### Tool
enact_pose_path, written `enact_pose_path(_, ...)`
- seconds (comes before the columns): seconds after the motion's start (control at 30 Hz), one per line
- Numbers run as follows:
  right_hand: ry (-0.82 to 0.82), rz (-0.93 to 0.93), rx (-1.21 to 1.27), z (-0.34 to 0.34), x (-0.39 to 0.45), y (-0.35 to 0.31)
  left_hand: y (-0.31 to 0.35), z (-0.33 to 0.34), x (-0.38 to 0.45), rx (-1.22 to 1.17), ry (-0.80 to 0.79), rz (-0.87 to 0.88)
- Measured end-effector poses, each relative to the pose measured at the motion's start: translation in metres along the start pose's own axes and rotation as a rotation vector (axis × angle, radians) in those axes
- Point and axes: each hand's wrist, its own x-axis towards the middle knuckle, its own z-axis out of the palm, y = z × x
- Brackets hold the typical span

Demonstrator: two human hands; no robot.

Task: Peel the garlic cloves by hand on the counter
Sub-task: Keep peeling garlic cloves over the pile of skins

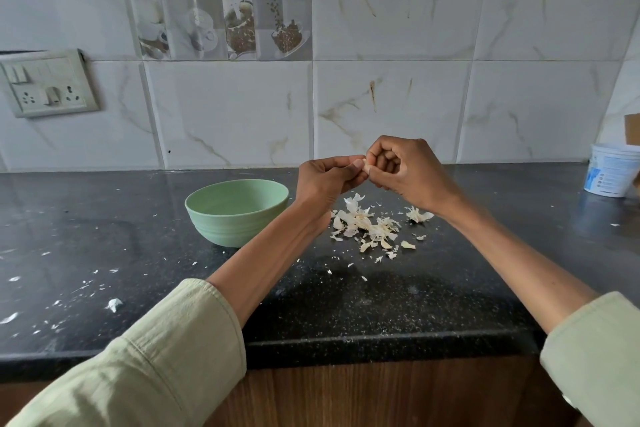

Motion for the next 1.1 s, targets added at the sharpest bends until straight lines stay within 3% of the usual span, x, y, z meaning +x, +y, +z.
enact_pose_path(0.2,-0.05,0.036,-0.008,0.0,-0.002,0.002,0.003,-0.001,0.001,0.011,0.058,0.004)
enact_pose_path(0.5,-0.022,0.116,-0.13,-0.004,-0.003,0.008,0.004,0.0,0.0,0.129,0.009,0.036)
enact_pose_path(0.7,-0.162,0.175,-0.081,-0.002,-0.003,0.012,0.005,0.0,0.0,0.253,0.036,0.14)
enact_pose_path(0.9,-0.16,0.174,-0.09,-0.003,-0.003,0.009,0.004,0.001,0.001,0.368,0.065,0.212)
enact_pose_path(1.1,-0.102,0.206,0.076,-0.002,-0.001,0.004,0.004,0.0,0.0,0.472,0.078,0.276)
